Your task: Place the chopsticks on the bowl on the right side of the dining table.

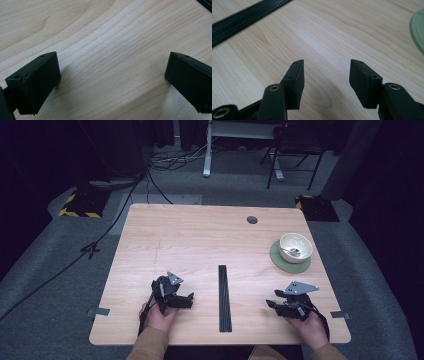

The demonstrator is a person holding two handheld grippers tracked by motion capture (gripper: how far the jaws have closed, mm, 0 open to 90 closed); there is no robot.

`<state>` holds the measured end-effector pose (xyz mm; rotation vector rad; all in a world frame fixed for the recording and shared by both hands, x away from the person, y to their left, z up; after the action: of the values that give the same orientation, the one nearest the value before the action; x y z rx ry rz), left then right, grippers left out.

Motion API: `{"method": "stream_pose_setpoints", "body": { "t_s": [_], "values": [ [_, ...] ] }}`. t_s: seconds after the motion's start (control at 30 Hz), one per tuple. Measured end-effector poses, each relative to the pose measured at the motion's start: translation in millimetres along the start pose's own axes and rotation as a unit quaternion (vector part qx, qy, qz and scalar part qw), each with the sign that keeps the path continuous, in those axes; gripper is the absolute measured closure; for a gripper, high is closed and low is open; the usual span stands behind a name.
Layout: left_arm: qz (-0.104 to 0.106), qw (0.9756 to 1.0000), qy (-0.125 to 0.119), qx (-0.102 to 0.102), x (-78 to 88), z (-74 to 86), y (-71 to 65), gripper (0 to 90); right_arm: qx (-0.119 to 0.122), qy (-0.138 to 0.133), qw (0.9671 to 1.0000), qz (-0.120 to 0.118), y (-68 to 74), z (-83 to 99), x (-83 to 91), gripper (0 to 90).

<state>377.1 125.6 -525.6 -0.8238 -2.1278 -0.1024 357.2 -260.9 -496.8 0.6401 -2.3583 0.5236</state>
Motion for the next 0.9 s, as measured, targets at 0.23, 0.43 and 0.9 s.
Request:
{"method": "stream_pose_setpoints", "body": {
  "t_s": [0.23, 0.43, 0.9],
  "values": [
    [0.000, 1.0000, 0.000, 0.000, 0.0, 0.1, -0.1, 0.4, 0.000, -0.020, 0.9997, -0.016, 6.8, -20.0, 12.5, 49.2],
    [0.003, 1.0000, 0.001, 0.000, 0.0, 0.1, 0.2, 0.4, -0.006, -0.031, 0.9988, -0.037, 13.8, -41.5, 19.0, 50.9],
    [0.001, 1.0000, -0.004, 0.001, 0.9, 1.4, 0.0, 1.4, -0.008, -0.039, 0.9969, -0.068, 20.5, -85.3, 6.9, 52.1]
  ]
}}
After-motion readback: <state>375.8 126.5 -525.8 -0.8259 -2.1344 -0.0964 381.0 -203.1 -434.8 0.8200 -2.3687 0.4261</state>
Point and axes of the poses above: each handheld gripper's, and its own axes: x roughly backward along the jaws, z roughly out of its underside, y roughly to its left, the point moved 3 cm from there along -x, roughly forward along the jaws, and after that the axes turned 14 degrees about z, right-handed, at the moved point
